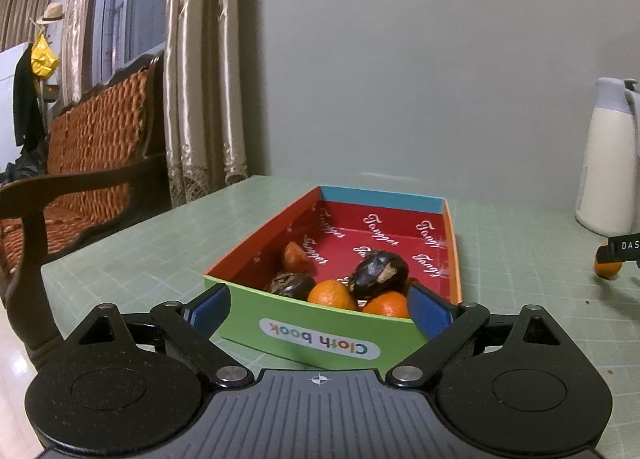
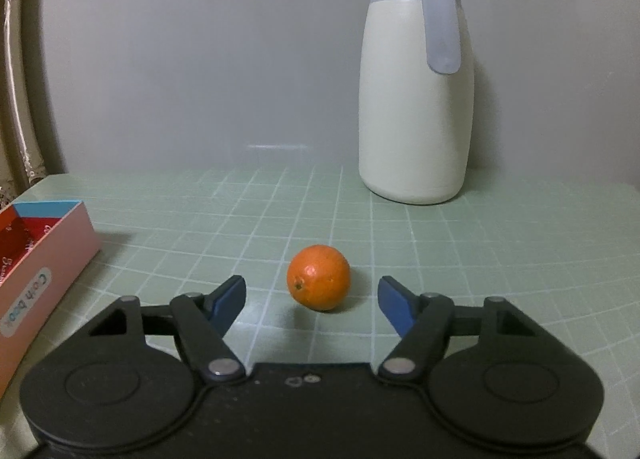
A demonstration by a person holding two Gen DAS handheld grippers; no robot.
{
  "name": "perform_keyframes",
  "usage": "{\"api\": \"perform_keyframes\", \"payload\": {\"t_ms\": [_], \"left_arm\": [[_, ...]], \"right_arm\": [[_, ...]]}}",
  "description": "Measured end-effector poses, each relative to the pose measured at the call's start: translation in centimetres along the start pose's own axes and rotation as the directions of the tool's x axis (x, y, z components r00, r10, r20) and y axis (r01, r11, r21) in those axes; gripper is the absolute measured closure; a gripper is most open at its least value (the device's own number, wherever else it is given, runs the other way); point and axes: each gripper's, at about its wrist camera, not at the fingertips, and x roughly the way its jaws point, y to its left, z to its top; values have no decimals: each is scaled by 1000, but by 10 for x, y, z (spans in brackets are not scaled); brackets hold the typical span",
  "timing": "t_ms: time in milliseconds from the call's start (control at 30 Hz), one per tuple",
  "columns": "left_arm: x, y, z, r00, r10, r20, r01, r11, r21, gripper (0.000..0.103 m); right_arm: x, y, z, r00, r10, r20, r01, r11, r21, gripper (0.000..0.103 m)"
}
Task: Organize fruits
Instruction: 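Move the right gripper to the last orange and grasp it, then carry the orange with the right gripper into the red box and release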
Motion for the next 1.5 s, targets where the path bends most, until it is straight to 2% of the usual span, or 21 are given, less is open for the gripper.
{"api": "perform_keyframes", "payload": {"t_ms": [367, 467, 633, 800, 1067, 1500], "left_arm": [[1, 5, -2, 1000, 15, 1, -15, 1000, -6, 4], [1, 5, -2, 1000, 16, 3, -16, 1000, -2, 4], [0, 4, -2, 1000, 18, 6, -18, 1000, 0, 3], [0, 4, -2, 1000, 19, 7, -19, 1000, 3, 3], [-1, 6, -2, 1000, 23, 5, -23, 1000, 2, 2], [-6, 26, -4, 998, 56, 8, -56, 998, -14, 2]], "right_arm": [[19, -2, 2, 999, 3, -48, -1, 999, 33, 33], [24, -2, 2, 998, 2, -59, 0, 1000, 31, 39], [31, -5, 3, 997, 16, -76, -12, 999, 52, 56], [32, -3, 3, 997, 25, -74, -21, 999, 47, 63], [29, 5, 2, 997, 29, -69, -27, 999, 31, 63], [1, 29, 1, 998, 66, -23, -66, 997, -29, 63]]}}
